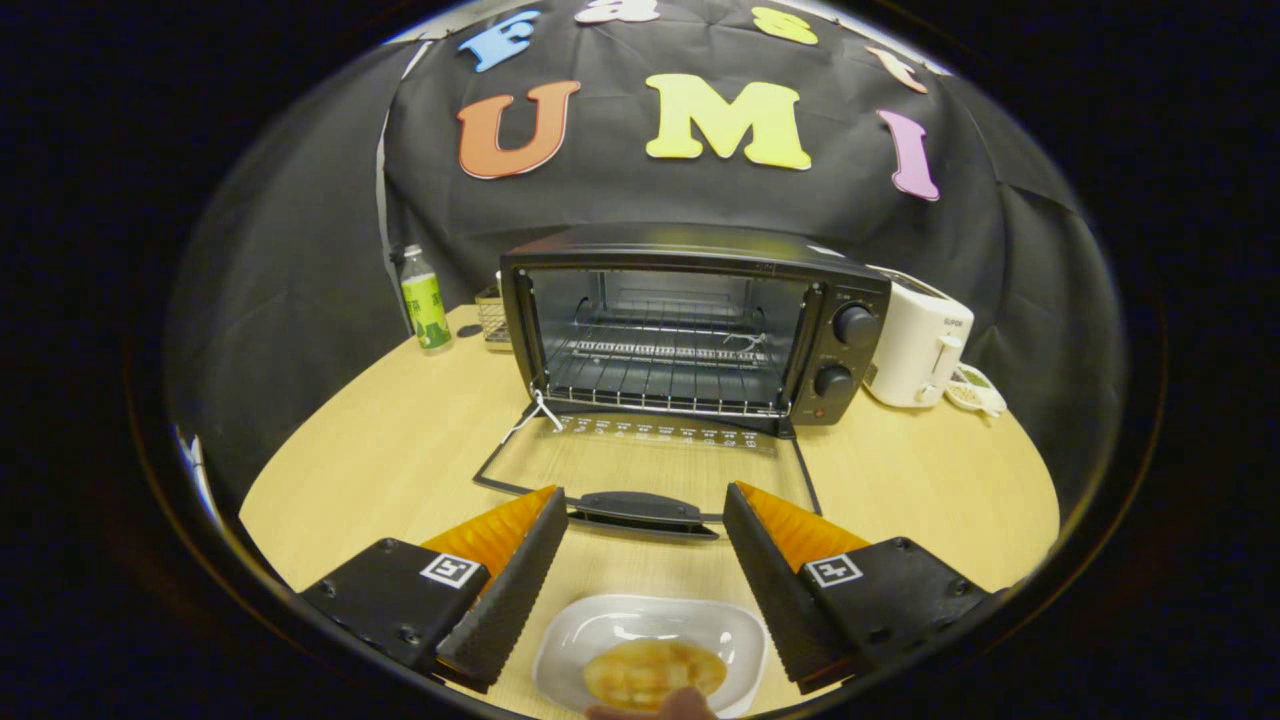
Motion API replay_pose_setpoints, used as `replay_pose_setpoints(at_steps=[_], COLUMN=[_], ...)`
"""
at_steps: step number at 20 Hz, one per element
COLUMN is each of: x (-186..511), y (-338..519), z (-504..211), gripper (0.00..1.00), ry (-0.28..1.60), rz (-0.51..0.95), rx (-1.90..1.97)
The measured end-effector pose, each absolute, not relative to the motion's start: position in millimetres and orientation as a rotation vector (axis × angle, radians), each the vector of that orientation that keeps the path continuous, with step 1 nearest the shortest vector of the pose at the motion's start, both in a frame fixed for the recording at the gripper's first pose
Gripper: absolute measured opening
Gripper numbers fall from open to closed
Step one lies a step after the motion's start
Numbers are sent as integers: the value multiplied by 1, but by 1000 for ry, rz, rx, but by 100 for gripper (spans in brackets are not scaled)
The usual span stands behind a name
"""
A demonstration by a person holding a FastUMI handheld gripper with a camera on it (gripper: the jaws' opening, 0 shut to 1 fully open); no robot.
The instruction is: Open the toaster oven, put the food inside, and close the toaster oven door.
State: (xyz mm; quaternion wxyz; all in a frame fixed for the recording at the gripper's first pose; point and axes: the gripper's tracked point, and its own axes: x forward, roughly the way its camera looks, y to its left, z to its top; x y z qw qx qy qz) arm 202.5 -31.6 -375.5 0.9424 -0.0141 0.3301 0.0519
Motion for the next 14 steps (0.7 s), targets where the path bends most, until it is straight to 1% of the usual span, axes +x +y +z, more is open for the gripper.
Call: replay_pose_setpoints(at_steps=[2,4,9,11,14], x=[192,177,123,103,84], y=[-34,-36,-42,-41,-54], z=[-362,-339,-304,-306,-322], gripper=[100,100,100,100,100], ry=[633,552,416,398,392], rz=[112,127,186,215,195], rx=[-19,-15,-12,-19,-35])
